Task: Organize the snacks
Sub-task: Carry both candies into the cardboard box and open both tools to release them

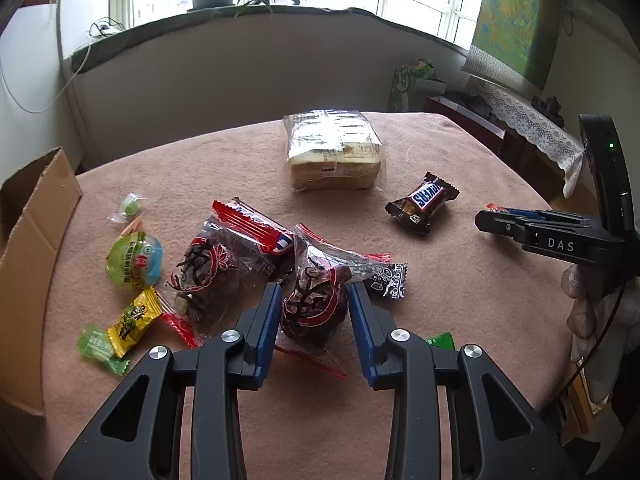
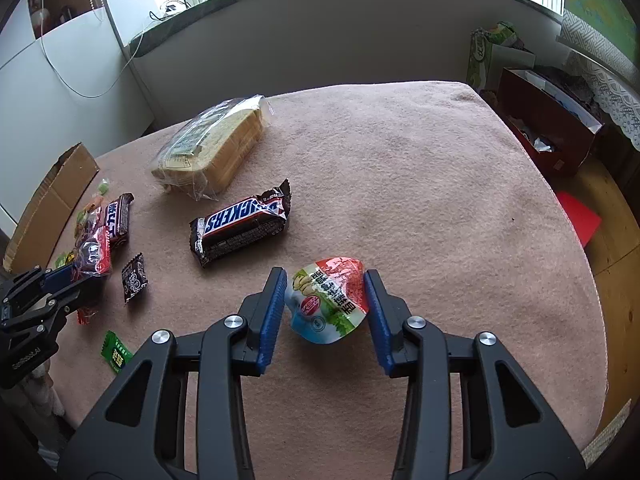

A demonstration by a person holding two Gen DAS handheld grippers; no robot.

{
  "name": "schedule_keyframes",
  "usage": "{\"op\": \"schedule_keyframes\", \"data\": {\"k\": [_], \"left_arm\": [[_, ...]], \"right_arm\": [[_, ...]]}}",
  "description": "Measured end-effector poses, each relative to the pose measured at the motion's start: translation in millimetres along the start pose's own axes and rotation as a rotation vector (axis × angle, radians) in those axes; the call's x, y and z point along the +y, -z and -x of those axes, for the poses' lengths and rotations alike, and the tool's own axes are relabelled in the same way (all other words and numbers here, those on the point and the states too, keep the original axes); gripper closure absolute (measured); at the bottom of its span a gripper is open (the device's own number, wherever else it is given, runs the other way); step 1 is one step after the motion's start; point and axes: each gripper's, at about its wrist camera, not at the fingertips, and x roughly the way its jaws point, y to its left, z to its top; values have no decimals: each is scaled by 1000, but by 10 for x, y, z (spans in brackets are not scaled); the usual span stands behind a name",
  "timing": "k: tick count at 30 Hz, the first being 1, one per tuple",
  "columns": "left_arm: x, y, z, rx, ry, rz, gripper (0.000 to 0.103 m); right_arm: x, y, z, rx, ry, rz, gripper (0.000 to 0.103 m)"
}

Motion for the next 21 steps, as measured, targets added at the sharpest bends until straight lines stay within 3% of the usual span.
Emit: {"op": "schedule_keyframes", "data": {"k": [12, 21], "left_arm": [[123, -35, 297, -66, 11, 58, 70], [451, -97, 725, -167, -39, 123, 70]], "right_arm": [[257, -105, 329, -74, -30, 44, 64], [895, -331, 567, -144, -130, 143, 64]]}}
